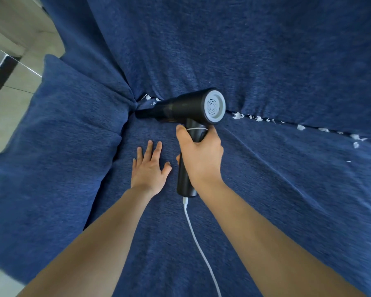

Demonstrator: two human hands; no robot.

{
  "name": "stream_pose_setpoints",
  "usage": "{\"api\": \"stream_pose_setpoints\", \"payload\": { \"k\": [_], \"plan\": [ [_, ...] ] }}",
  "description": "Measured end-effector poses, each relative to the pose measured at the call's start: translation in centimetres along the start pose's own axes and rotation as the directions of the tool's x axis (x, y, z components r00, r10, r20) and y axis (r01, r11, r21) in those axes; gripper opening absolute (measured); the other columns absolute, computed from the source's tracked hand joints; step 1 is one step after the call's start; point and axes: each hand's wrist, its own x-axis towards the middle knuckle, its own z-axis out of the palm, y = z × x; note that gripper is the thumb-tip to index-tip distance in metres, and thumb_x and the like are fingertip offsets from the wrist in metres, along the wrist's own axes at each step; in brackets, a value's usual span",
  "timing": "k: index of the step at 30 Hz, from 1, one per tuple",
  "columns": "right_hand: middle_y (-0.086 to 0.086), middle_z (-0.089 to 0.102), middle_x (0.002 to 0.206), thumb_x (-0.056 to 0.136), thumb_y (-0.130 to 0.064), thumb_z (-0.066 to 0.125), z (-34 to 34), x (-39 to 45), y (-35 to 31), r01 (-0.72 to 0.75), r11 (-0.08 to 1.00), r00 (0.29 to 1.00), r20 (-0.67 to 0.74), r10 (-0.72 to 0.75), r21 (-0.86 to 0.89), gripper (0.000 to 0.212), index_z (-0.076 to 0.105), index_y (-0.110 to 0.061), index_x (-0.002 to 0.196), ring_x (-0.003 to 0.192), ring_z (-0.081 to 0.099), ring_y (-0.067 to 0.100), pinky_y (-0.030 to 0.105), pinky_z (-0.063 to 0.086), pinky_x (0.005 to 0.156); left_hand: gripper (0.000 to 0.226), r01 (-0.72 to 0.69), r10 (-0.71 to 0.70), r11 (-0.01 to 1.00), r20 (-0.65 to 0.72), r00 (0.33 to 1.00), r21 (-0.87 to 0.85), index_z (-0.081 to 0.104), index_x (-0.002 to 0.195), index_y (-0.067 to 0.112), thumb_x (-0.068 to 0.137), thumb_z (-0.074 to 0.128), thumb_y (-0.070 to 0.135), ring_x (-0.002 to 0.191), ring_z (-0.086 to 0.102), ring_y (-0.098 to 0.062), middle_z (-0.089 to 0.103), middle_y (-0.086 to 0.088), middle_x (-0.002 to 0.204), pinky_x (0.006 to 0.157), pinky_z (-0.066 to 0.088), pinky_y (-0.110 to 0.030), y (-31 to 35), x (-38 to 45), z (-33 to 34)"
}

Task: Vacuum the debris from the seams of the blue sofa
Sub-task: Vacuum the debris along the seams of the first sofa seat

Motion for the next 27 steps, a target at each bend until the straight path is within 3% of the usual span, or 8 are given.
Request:
{"api": "stream_pose_setpoints", "payload": {
  "k": [7,16,20,23,27],
  "plan": [
    [-0.004,0.072,0.079,0.073,-0.054,0.067,0.1,0.5,-0.6,0.019,1.000,0.999,-0.028,-0.020,-0.024,0.035,0.058,-0.025,0.091,0.079,0.074,0.031,0.049,0.059,0.083,0.070,-0.014,0.015,1.000,0.123,0.992,-0.015,-0.003,0.155,0.030,0.100,0.038,0.046,0.148,-0.013,-0.027,-0.012,0.004,0.162,0.120,0.005,-0.047,-0.3,0.3,-1.5],
    [-0.001,0.073,0.079,0.075,-0.049,0.070,3.1,1.3,-0.5,-0.007,0.999,1.000,-0.008,0.006,-0.042,0.034,0.060,-0.023,0.094,0.079,0.074,0.030,0.048,0.062,0.079,0.071,-0.115,0.114,0.993,0.043,0.993,0.033,0.008,0.153,0.027,0.095,0.047,0.042,0.147,-0.018,-0.029,-0.018,0.004,0.161,0.120,0.001,-0.050,-1.1,1.3,-1.1],
    [-0.004,0.072,0.078,0.077,-0.047,0.070,3.7,0.9,-0.6,0.005,0.998,0.999,-0.054,-0.008,-0.057,0.028,0.060,-0.025,0.091,0.079,0.074,0.029,0.048,0.060,0.082,0.061,-0.230,0.227,0.973,-0.059,0.972,-0.034,0.022,0.149,0.025,0.095,0.049,0.038,0.149,-0.012,-0.027,-0.006,0.003,0.163,0.121,0.004,-0.048,-2.3,2.1,-1.4],
    [-0.006,0.071,0.073,0.078,-0.049,0.069,3.2,-0.5,-0.8,0.019,0.997,0.995,-0.093,-0.026,-0.072,0.024,0.059,-0.029,0.085,0.081,0.073,0.028,0.048,0.058,0.085,0.065,-0.273,0.270,0.960,-0.043,0.962,-0.068,0.014,0.152,0.032,0.097,0.047,0.039,0.149,-0.012,-0.026,-0.006,0.004,0.163,0.121,0.004,-0.046,-3.0,3.0,-1.8],
    [-0.002,0.070,0.070,0.081,-0.044,0.071,2.6,-2.1,-1.4,0.040,0.999,0.987,-0.151,-0.044,-0.033,0.020,0.057,-0.029,0.082,0.082,0.072,0.029,0.032,0.058,0.065,0.069,-0.293,0.293,0.956,0.014,0.956,-0.013,-0.004,0.152,0.039,0.099,0.039,0.044,0.147,-0.018,-0.026,-0.015,0.006,0.161,0.120,-0.002,-0.046,-3.6,3.5,-1.6]
  ]
}}
